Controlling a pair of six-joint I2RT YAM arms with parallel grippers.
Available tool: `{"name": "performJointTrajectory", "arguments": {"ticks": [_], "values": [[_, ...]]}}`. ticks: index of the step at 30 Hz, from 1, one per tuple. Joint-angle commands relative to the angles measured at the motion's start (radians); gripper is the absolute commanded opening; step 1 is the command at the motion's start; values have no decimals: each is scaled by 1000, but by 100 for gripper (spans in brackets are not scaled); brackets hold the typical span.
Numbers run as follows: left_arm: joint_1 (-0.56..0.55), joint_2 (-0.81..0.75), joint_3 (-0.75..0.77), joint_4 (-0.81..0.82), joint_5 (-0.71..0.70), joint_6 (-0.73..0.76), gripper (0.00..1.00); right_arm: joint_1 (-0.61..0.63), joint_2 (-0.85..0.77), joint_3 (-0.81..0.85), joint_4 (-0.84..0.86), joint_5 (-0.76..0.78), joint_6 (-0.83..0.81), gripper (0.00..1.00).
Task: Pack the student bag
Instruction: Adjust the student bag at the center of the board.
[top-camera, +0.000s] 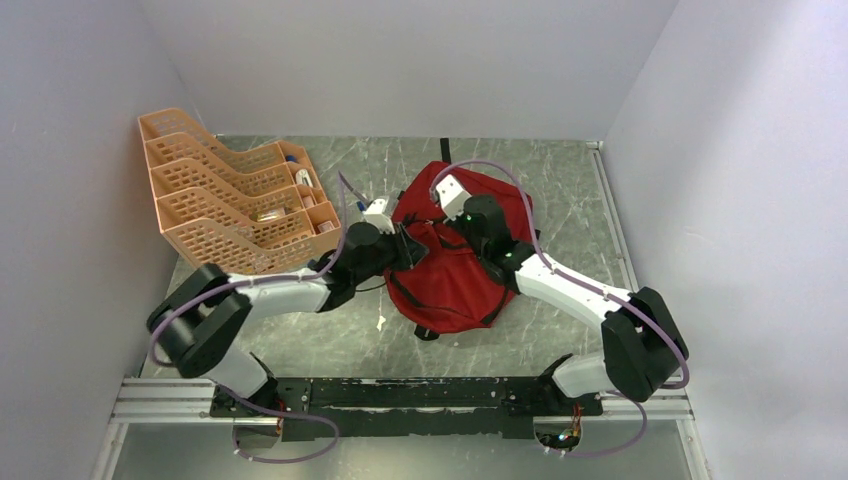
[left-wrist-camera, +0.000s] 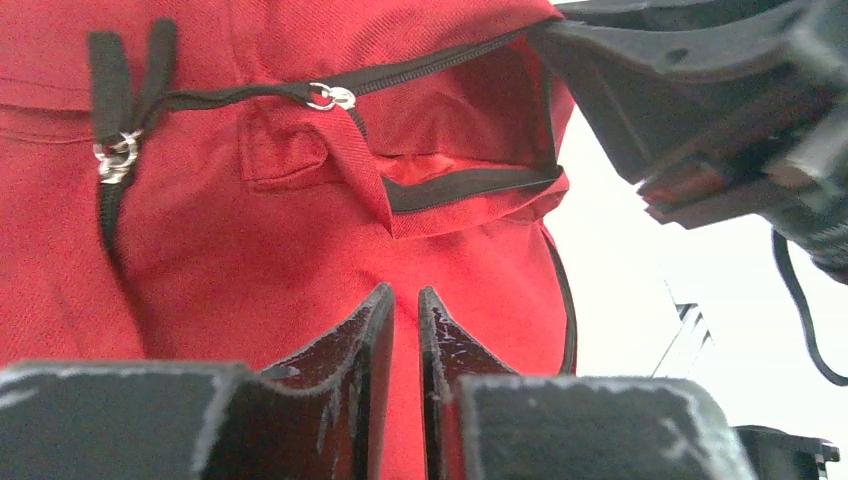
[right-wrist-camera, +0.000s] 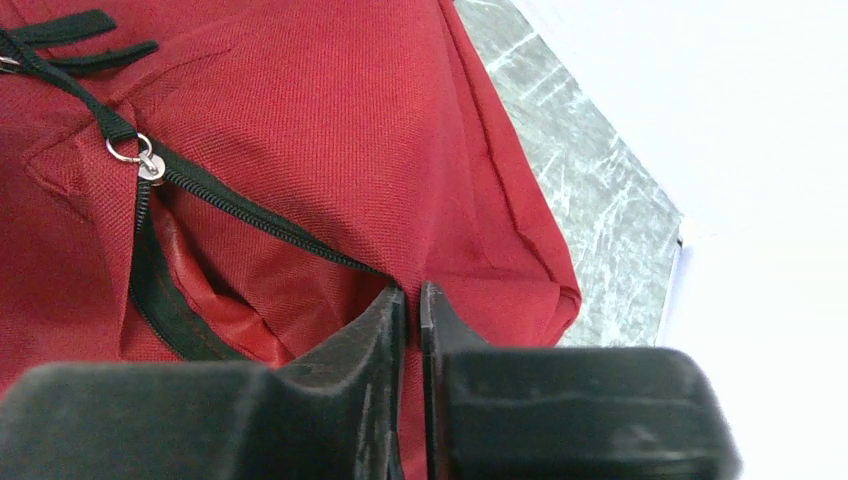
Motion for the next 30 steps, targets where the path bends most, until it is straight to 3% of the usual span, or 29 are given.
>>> {"name": "performJointTrajectory", "arguments": {"ticks": [1,4,7,10,19,24,30], "values": [[3,-158,-9,-159,-94,71,22,-16,-36,28,53,51,13,7],[4,-285,17,-351,-254,119,28,-17,-44,24,57,50,31,0],[16,-361,46,-520,-403,123,51,-18,-67,12,61,44,83,0],[49,-390,77,-636,-447,121,60,-20,-96,-6,51,34,157,0],[149,-223,249,-737,-349,158,64,-27,-200,-89,-6,26,309,0],[171,-46,397,-839,-354,198,57,-29,-254,-93,-44,11,331,0],[200,83,425,-885,-349,259,57,-28,-289,-112,-63,-57,373,0]]}}
